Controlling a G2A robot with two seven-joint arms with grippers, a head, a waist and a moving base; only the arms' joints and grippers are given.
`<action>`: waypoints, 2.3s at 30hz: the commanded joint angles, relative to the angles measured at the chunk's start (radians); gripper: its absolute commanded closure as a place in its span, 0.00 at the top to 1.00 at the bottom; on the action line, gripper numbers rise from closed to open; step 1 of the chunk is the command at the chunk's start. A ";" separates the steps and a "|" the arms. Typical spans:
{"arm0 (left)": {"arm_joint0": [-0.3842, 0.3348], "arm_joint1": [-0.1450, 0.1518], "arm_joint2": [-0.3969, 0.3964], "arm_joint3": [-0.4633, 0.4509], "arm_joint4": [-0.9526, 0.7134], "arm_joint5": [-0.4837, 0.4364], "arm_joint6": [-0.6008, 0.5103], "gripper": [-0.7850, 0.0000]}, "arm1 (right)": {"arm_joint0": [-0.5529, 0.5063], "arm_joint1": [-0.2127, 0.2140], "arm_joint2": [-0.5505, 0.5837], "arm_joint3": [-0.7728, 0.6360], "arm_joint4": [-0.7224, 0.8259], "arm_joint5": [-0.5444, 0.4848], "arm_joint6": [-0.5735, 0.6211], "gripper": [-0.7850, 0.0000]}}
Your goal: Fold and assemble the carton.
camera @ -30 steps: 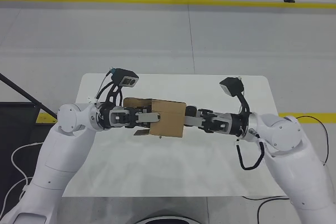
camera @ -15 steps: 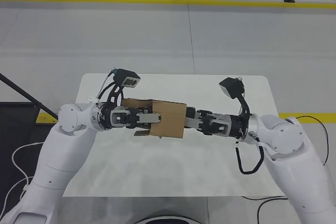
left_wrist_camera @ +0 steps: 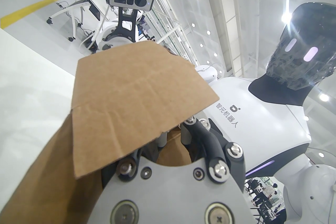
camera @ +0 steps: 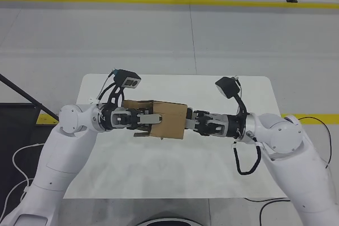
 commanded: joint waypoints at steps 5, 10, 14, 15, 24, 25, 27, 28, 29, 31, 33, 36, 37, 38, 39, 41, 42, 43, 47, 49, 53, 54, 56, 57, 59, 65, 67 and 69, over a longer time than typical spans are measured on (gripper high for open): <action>0.001 -0.001 -0.001 0.000 -0.001 -0.003 -0.001 0.00 | 0.006 -0.003 -0.007 -0.001 0.003 -0.020 0.003 0.37; 0.002 -0.001 -0.003 0.001 -0.003 -0.004 -0.001 0.00 | 0.005 -0.003 -0.007 0.002 0.002 -0.022 0.001 0.37; 0.002 -0.001 -0.005 0.002 -0.004 -0.004 -0.002 0.00 | -0.002 -0.002 0.003 0.006 0.007 -0.027 0.001 0.37; 0.002 -0.001 -0.007 0.003 -0.004 -0.004 -0.001 0.00 | -0.005 -0.001 0.008 0.006 0.009 -0.030 0.001 0.37; 0.006 0.000 -0.014 -0.001 -0.005 -0.003 0.003 0.00 | -0.060 0.010 0.065 -0.022 0.018 -0.052 0.005 0.38; 0.006 -0.001 -0.014 -0.001 -0.005 -0.002 0.004 0.00 | -0.066 0.011 0.071 -0.027 0.018 -0.054 0.005 0.38; 0.005 -0.001 -0.012 -0.001 -0.003 -0.002 0.005 0.00 | -0.077 0.013 0.081 -0.038 0.019 -0.061 0.004 0.38; 0.004 -0.001 -0.011 -0.001 -0.002 -0.002 0.005 0.00 | -0.082 0.014 0.085 -0.042 0.018 -0.063 0.003 0.38; 0.004 -0.002 -0.010 -0.001 -0.001 0.000 0.007 0.00 | -0.086 0.015 0.088 -0.046 0.019 -0.066 0.001 0.37; 0.002 -0.002 -0.009 -0.001 0.001 0.001 0.007 0.00 | -0.091 0.016 0.093 -0.053 0.017 -0.068 -0.001 0.36; 0.002 -0.002 -0.008 0.000 0.001 0.001 0.007 0.00 | -0.093 0.016 0.095 -0.058 0.016 -0.066 -0.002 0.36; 0.001 -0.003 -0.008 0.000 0.002 0.001 0.008 0.00 | -0.089 0.016 0.088 -0.063 0.009 -0.058 0.001 0.36; 0.001 -0.003 -0.007 0.000 0.002 0.002 0.006 0.00 | -0.086 0.015 0.084 -0.065 0.006 -0.056 0.002 0.36; 0.001 -0.003 -0.006 0.001 0.001 0.004 0.006 0.00 | -0.082 0.014 0.079 -0.064 0.005 -0.052 0.002 0.35; 0.000 -0.003 -0.006 0.001 0.001 0.005 0.006 0.00 | -0.077 0.014 0.074 -0.064 0.000 -0.049 0.002 0.35; -0.001 -0.004 -0.004 0.002 0.002 0.004 0.007 0.00 | -0.067 0.012 0.063 -0.064 -0.013 -0.041 -0.003 0.34; -0.002 -0.004 -0.003 0.002 0.003 0.004 0.006 0.00 | -0.062 0.011 0.057 -0.064 -0.021 -0.037 -0.006 0.34; -0.002 -0.004 -0.002 0.002 0.004 0.004 0.006 0.00 | -0.058 0.009 0.051 -0.065 -0.027 -0.035 -0.009 0.33; -0.003 -0.005 -0.001 0.003 0.002 0.004 0.005 0.00 | -0.043 0.005 0.032 -0.066 -0.042 -0.033 -0.020 0.33; -0.003 -0.005 -0.001 0.003 0.002 0.004 0.005 0.00 | -0.038 0.004 0.026 -0.065 -0.045 -0.036 -0.022 0.31; -0.003 -0.005 -0.001 0.003 0.002 0.004 0.005 0.00 | -0.030 0.002 0.016 -0.062 -0.050 -0.037 -0.023 0.31; -0.003 -0.005 -0.001 0.003 0.004 0.004 0.006 0.00 | -0.029 0.002 0.015 -0.061 -0.051 -0.038 -0.024 0.31; -0.003 -0.005 -0.002 0.001 0.005 0.003 0.007 0.00 | -0.027 0.001 0.014 -0.060 -0.050 -0.039 -0.025 0.31; -0.003 -0.005 -0.002 0.001 0.005 0.002 0.007 0.00 | -0.027 0.001 0.014 -0.059 -0.050 -0.041 -0.025 0.31; -0.003 -0.006 -0.002 0.001 0.005 0.003 0.006 0.00 | -0.027 0.001 0.014 -0.059 -0.052 -0.044 -0.024 0.31; -0.004 -0.005 -0.009 0.008 0.005 0.005 0.011 0.00 | -0.047 0.005 0.039 -0.054 -0.042 -0.071 -0.030 0.49; -0.005 -0.004 -0.014 0.010 0.003 0.007 0.010 0.00 | -0.063 0.008 0.057 -0.055 -0.035 -0.085 -0.031 0.51; -0.004 -0.004 -0.016 0.010 0.000 0.007 0.009 0.00 | -0.081 0.011 0.076 -0.059 -0.027 -0.098 -0.028 0.50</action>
